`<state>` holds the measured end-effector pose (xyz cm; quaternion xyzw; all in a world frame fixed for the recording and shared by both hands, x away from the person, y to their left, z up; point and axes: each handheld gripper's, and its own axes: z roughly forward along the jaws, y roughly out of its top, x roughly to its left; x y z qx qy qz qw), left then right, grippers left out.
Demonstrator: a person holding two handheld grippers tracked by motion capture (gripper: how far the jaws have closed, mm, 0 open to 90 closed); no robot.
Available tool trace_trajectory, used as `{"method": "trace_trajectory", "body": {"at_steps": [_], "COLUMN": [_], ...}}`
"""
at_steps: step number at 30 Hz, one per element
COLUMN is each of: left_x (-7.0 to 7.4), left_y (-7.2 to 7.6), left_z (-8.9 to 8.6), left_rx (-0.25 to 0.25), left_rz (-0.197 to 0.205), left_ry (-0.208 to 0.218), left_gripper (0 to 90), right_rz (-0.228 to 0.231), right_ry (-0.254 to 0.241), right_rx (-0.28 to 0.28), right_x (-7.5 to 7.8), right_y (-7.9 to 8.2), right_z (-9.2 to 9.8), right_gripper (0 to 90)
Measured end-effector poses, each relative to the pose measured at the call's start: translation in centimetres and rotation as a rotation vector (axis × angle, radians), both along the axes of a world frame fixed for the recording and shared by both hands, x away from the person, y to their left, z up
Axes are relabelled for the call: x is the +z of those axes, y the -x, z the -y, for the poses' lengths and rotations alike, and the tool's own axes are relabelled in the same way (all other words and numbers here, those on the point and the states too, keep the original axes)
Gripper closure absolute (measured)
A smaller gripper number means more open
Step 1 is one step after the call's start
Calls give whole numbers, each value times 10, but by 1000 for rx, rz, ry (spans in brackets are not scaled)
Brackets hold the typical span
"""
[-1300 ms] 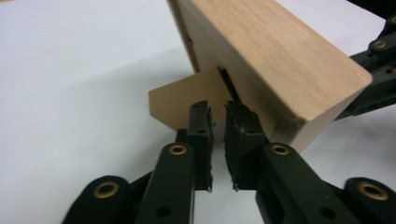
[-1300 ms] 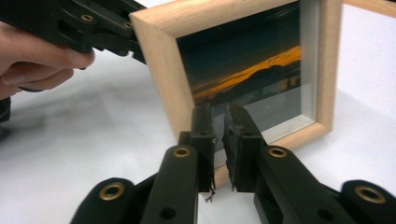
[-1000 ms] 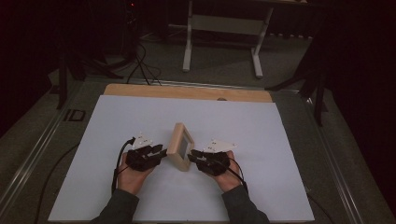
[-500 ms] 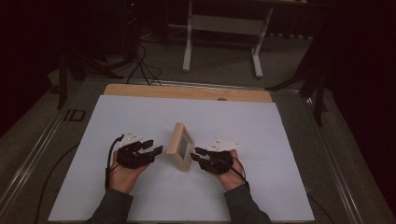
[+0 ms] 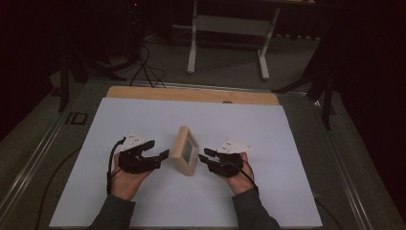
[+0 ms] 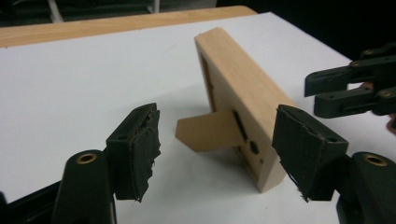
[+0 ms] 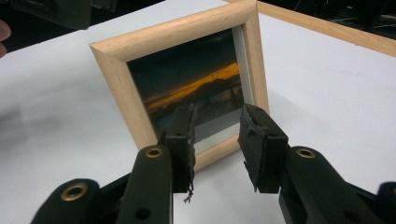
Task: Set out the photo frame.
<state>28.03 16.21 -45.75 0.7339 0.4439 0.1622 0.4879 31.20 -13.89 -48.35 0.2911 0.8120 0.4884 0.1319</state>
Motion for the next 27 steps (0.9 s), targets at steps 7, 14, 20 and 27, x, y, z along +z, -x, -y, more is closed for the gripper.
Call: {"method": "trace_trajectory", "body": {"at_steps": [7, 14, 20, 27], "left_x": [2, -1, -1, -1], "left_y": [0, -2, -2, -2], "left_z": [6, 21, 26, 27], "left_rx": [-13, -38, -56, -62], "left_rz": [-3, -18, -23, -26], "left_ry": [15, -3, 12, 15], "left_gripper": [304, 271, 273, 284], "right_rz": [3, 7, 7, 8], "right_ry": [-7, -7, -14, -15], "right_rx": [-17, -33, -39, -39], "right_x": [2, 2, 4, 4], "right_y": [-1, -1, -2, -2], "right_z": [4, 5, 7, 8], "right_gripper": [631, 598, 588, 578]}}
